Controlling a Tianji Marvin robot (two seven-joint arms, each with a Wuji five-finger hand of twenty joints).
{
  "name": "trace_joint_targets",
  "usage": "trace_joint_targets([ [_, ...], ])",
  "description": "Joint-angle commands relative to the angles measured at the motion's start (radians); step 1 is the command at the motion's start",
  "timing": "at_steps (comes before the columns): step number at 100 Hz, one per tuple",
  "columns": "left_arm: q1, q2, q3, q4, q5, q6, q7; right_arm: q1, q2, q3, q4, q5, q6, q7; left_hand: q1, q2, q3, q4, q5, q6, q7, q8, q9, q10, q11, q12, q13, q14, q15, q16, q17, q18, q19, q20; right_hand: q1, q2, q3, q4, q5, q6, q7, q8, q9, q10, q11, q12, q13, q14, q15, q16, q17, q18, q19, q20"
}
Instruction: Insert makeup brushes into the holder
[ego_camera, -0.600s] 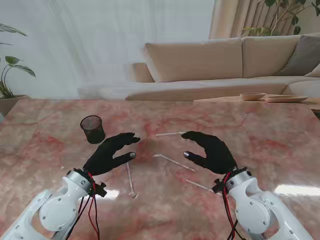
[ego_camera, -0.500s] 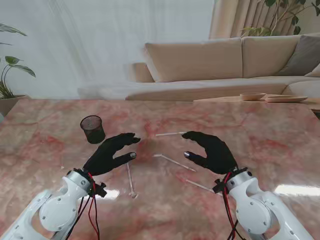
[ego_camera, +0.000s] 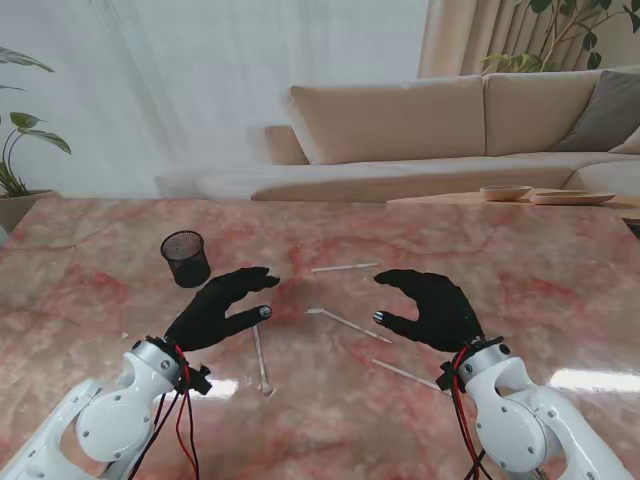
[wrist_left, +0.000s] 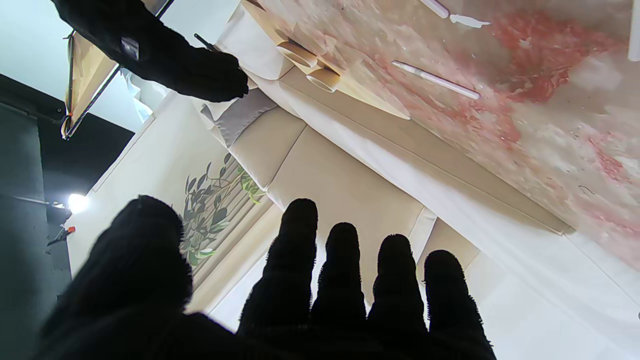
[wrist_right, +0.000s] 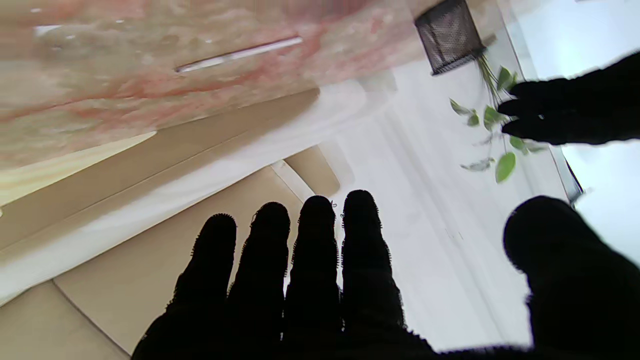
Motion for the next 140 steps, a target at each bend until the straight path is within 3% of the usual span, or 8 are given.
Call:
trace_joint_targets([
  [1, 0.012, 0.006, -0.007, 0.004, 0.017, -0.011, -0.004, -0.021, 0.007, 0.005, 0.004, -0.016, 0.004, 0.001, 0.024, 0.036, -0.029, 0.024, -0.031, 0.005, -0.018, -0.004, -0.020, -0.024, -0.018, -0.012, -0.021, -0.055, -0.026, -0.011, 0.004, -0.043, -0.006, -0.008, 0.044, -0.044, -0.005, 0.000, -0.026, -0.007, -0.001, 0.018, -0.020, -0.011, -0.001, 0.017, -0.043, 0.010, 0.004, 0.020, -0.031, 0.007, 0.001, 0.023],
  [25, 0.026, 0.005, -0.028, 0.019, 0.020, -0.032, 0.004, -0.058, 0.020, 0.005, -0.006, -0.164, 0.114, 0.009, 0.028, 0.035, -0.035, 0.020, -0.029, 0.005, -0.017, -0.004, -0.018, -0.021, -0.019, -0.012, -0.021, -0.053, -0.026, -0.012, 0.001, -0.042, -0.001, -0.005, 0.167, -0.235, 0.043, -0.074, -0.016, 0.047, 0.077, 0.118, -0.104, 0.013, 0.019, 0.062, -0.125, 0.017, 0.002, 0.057, -0.086, -0.010, -0.068, 0.082],
  [44, 0.019, 0.004, -0.035, 0.032, 0.020, -0.045, 0.008, -0.071, 0.027, -0.014, 0.006, -0.252, 0.226, 0.025, 0.032, 0.036, -0.039, 0.019, -0.029, 0.006, -0.017, -0.003, -0.017, -0.022, -0.019, -0.012, -0.021, -0.055, -0.026, -0.012, 0.001, -0.041, 0.001, -0.004, 0.271, -0.337, -0.006, -0.078, -0.018, 0.018, 0.176, 0.310, -0.336, 0.039, 0.058, 0.128, -0.322, 0.006, -0.001, 0.073, -0.201, -0.038, -0.118, 0.147],
  [71, 0.011, 0.003, -0.031, 0.062, 0.010, -0.051, 0.012, -0.089, 0.030, -0.062, 0.049, -0.316, 0.355, 0.010, 0.036, 0.037, -0.041, 0.018, -0.027, 0.005, -0.014, -0.002, -0.015, -0.020, -0.019, -0.012, -0.021, -0.054, -0.026, -0.012, 0.000, -0.040, -0.002, -0.006, 0.389, -0.339, 0.014, -0.071, -0.005, -0.015, 0.205, 0.403, -0.382, 0.044, 0.093, 0.140, -0.365, 0.009, 0.028, 0.078, -0.215, -0.033, -0.121, 0.173],
  [83, 0.006, 0.002, -0.026, 0.076, 0.005, -0.053, 0.014, -0.096, 0.030, -0.087, 0.065, -0.323, 0.396, 0.005, 0.037, 0.037, -0.042, 0.018, -0.027, 0.003, -0.013, -0.001, -0.015, -0.020, -0.019, -0.012, -0.021, -0.055, -0.026, -0.012, 0.000, -0.040, -0.003, -0.006, 0.382, -0.425, 0.394, -0.094, 0.005, -0.015, 0.167, 0.463, -0.382, 0.043, 0.116, 0.130, -0.370, 0.010, 0.052, 0.070, -0.213, -0.033, -0.127, 0.192],
  [91, 0.003, 0.001, -0.022, 0.085, 0.002, -0.053, 0.018, -0.096, 0.028, -0.113, 0.076, -0.320, 0.444, -0.009, 0.037, 0.036, -0.043, 0.018, -0.026, 0.003, -0.012, -0.001, -0.014, -0.020, -0.019, -0.012, -0.021, -0.055, -0.026, -0.012, 0.000, -0.039, -0.004, -0.007, 0.379, -0.437, 0.487, -0.100, 0.014, -0.017, 0.171, 0.470, -0.380, 0.042, 0.120, 0.130, -0.369, 0.010, 0.057, 0.070, -0.211, -0.032, -0.127, 0.195],
  [108, 0.001, -0.001, -0.015, 0.099, -0.005, -0.055, 0.024, -0.093, 0.019, -0.167, 0.102, -0.310, 0.549, -0.067, 0.040, 0.037, -0.043, 0.017, -0.025, 0.002, -0.010, 0.001, -0.014, -0.020, -0.019, -0.012, -0.021, -0.056, -0.026, -0.013, 0.000, -0.037, -0.007, -0.008, 0.359, -0.443, 0.454, -0.119, 0.044, -0.038, 0.224, 0.508, -0.372, 0.044, 0.131, 0.134, -0.370, 0.012, 0.067, 0.072, -0.211, -0.030, -0.125, 0.198],
  [140, 0.008, -0.002, -0.018, 0.109, -0.009, -0.058, 0.032, -0.113, 0.011, -0.219, 0.116, -0.286, 0.613, -0.114, 0.044, 0.037, -0.045, 0.015, -0.022, -0.001, -0.005, 0.003, -0.013, -0.022, -0.019, -0.012, -0.019, -0.056, -0.026, -0.013, 0.001, -0.035, -0.009, -0.010, 0.363, -0.430, 0.404, -0.131, 0.101, -0.061, 0.284, 0.548, -0.341, 0.043, 0.145, 0.136, -0.347, 0.015, 0.085, 0.076, -0.198, -0.023, -0.112, 0.204],
])
